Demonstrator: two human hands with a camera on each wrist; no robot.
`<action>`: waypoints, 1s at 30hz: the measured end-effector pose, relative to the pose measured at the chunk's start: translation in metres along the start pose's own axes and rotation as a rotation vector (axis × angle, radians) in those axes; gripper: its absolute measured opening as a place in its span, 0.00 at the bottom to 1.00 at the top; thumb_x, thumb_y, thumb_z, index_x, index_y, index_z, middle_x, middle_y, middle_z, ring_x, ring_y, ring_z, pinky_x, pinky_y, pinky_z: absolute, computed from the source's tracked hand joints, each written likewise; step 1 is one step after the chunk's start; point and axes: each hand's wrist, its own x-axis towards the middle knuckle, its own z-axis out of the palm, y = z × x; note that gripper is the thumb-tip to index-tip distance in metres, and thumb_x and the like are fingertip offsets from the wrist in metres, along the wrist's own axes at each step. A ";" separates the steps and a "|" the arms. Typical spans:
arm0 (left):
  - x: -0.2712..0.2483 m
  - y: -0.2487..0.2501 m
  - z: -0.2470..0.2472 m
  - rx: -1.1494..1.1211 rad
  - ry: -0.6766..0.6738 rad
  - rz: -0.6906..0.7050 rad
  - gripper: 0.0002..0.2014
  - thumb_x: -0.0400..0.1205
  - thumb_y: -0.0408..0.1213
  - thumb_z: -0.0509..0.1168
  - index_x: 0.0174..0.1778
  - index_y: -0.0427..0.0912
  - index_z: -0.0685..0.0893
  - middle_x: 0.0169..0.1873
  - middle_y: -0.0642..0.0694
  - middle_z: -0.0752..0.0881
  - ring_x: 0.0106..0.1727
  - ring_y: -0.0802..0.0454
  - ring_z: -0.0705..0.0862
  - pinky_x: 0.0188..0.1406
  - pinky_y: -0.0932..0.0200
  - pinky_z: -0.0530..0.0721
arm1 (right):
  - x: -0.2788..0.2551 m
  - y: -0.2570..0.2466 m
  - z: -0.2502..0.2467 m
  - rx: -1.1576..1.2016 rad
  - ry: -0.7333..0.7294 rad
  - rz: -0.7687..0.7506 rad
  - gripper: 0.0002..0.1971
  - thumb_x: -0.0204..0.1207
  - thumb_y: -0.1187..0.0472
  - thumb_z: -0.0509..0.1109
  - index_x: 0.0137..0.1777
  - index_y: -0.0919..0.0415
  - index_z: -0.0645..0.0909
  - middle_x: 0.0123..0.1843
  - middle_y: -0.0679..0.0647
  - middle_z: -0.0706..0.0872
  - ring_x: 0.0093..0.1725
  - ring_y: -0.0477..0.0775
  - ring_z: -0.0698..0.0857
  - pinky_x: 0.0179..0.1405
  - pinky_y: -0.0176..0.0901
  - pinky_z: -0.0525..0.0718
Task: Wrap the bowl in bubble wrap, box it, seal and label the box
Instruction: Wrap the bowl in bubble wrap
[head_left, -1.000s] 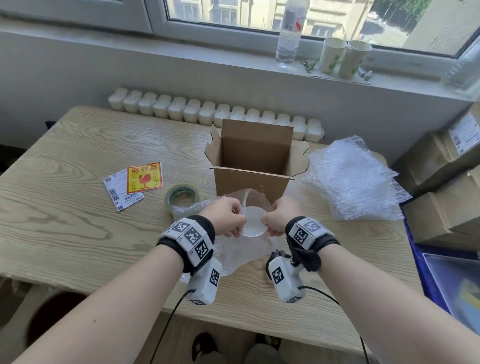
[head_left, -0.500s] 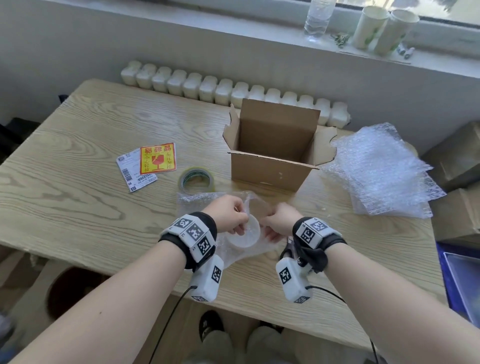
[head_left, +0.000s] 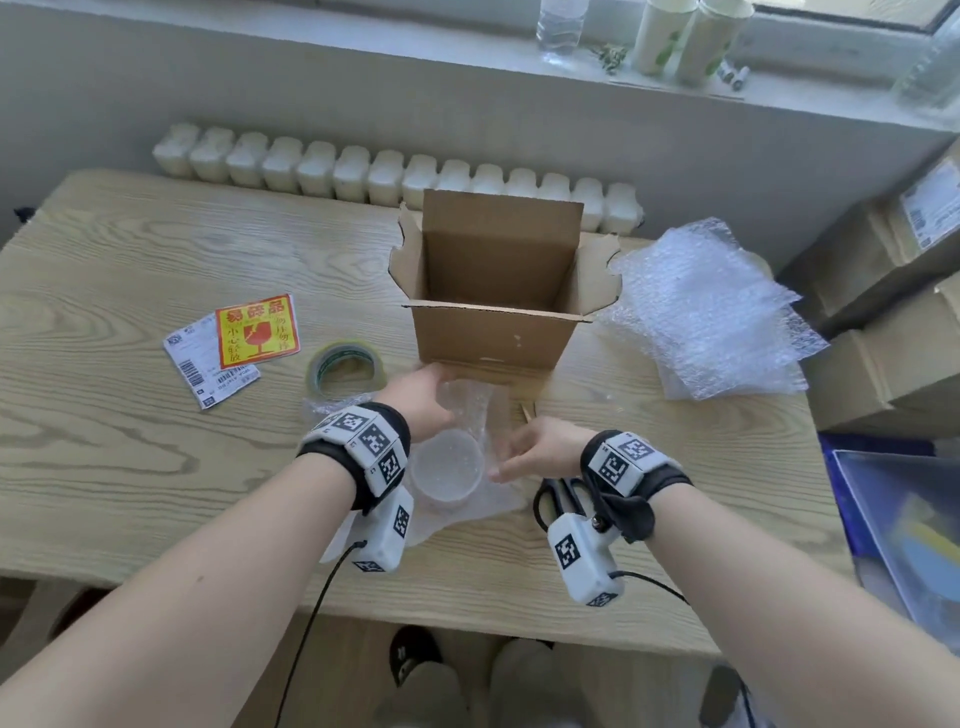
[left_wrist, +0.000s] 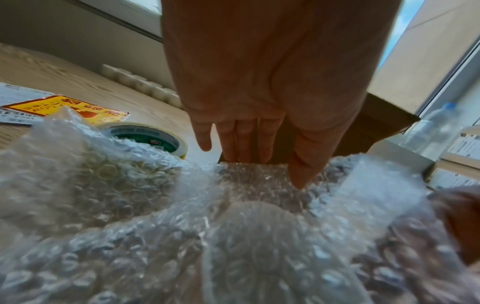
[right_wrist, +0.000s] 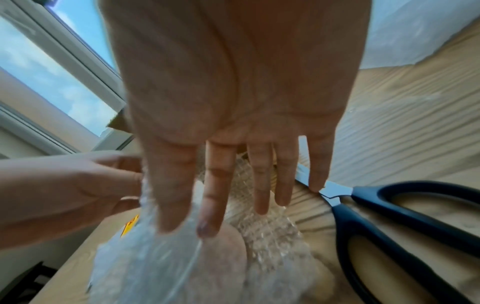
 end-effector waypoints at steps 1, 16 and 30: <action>0.004 0.000 0.002 0.018 -0.027 -0.004 0.31 0.78 0.41 0.68 0.77 0.44 0.68 0.72 0.39 0.75 0.70 0.41 0.75 0.67 0.52 0.75 | 0.003 0.003 0.002 0.022 0.047 0.040 0.13 0.70 0.48 0.76 0.32 0.52 0.78 0.33 0.47 0.79 0.35 0.47 0.77 0.33 0.39 0.73; 0.042 0.003 0.013 0.072 -0.169 -0.163 0.13 0.77 0.38 0.67 0.53 0.34 0.83 0.48 0.37 0.87 0.47 0.41 0.86 0.40 0.55 0.84 | 0.020 0.046 0.002 0.325 0.212 0.235 0.09 0.74 0.55 0.71 0.41 0.62 0.83 0.43 0.61 0.89 0.42 0.57 0.86 0.53 0.53 0.89; 0.021 -0.073 0.011 -0.559 0.011 -0.388 0.18 0.79 0.46 0.68 0.54 0.33 0.83 0.44 0.37 0.87 0.45 0.40 0.86 0.55 0.45 0.83 | 0.030 0.011 0.022 0.653 0.027 0.332 0.38 0.77 0.34 0.60 0.56 0.74 0.84 0.44 0.64 0.90 0.40 0.58 0.89 0.50 0.49 0.88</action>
